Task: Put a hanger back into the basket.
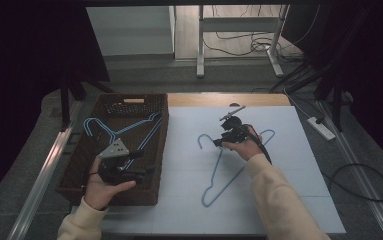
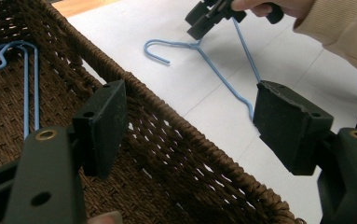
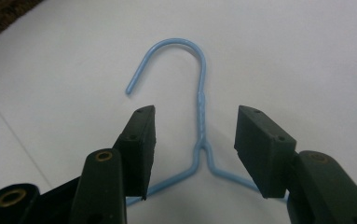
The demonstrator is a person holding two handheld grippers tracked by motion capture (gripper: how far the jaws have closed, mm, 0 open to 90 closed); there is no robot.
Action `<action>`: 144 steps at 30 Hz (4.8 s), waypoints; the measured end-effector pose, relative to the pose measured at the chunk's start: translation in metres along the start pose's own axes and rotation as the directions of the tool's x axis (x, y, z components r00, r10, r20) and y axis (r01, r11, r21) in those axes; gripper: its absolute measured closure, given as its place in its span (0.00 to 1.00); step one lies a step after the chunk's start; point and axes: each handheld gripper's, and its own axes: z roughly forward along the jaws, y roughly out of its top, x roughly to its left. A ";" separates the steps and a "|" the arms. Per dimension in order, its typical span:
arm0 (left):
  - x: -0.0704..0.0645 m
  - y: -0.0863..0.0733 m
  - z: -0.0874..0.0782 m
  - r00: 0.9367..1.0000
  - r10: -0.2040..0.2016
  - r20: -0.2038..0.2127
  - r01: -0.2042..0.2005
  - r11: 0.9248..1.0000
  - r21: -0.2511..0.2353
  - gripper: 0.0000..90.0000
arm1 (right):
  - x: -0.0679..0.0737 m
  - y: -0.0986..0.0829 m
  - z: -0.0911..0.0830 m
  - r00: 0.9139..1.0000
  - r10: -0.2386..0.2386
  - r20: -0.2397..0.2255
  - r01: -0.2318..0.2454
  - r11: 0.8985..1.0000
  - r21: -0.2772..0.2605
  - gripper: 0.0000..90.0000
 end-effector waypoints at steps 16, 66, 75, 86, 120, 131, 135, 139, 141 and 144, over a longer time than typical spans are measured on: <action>0.002 -0.001 0.000 1.000 -0.004 -0.002 0.004 1.000 0.002 0.30 | -0.001 0.014 0.030 0.999 -0.051 0.014 0.048 0.990 0.129 0.70; -0.028 0.020 0.026 0.998 0.041 0.056 -0.043 0.999 0.029 0.30 | 0.016 -0.007 -0.053 0.995 -0.009 0.099 0.027 0.984 -0.179 0.96; -0.032 0.024 0.036 0.997 0.037 0.068 -0.040 0.998 0.046 0.30 | 0.020 -0.009 -0.069 0.996 0.005 0.085 0.016 0.972 -0.236 0.96; -0.044 0.041 0.066 0.993 0.005 0.117 -0.017 0.995 0.097 0.30 | 0.031 -0.007 -0.084 0.997 0.017 0.070 0.003 0.961 -0.277 0.96; -0.067 0.073 0.130 0.987 -0.034 0.154 -0.007 0.967 0.257 0.76 | 0.062 0.011 -0.114 0.999 0.008 0.032 0.004 0.931 -0.365 0.96; -0.053 0.071 0.118 0.981 -0.127 0.147 0.099 0.978 0.181 0.97 | 0.061 0.009 -0.127 1.000 0.016 -0.012 -0.020 0.899 -0.437 0.95; -0.050 0.072 0.112 0.977 -0.149 0.152 0.126 0.981 0.150 0.97 | 0.059 0.007 -0.131 1.000 0.007 -0.018 -0.014 0.885 -0.465 0.88; -0.048 0.073 0.108 0.975 -0.162 0.153 0.143 0.982 0.125 0.97 | 0.057 0.004 -0.136 0.998 0.009 -0.062 -0.039 0.865 -0.500 0.71; -0.047 0.073 0.106 0.973 -0.172 0.155 0.156 0.982 0.107 0.97 | 0.058 0.002 -0.139 0.998 0.003 -0.067 -0.037 0.857 -0.514 0.64; -0.046 0.073 0.099 0.968 -0.182 0.173 0.171 0.982 0.077 0.97 | 0.058 -0.004 -0.145 0.997 0.006 -0.070 -0.043 0.844 -0.534 0.57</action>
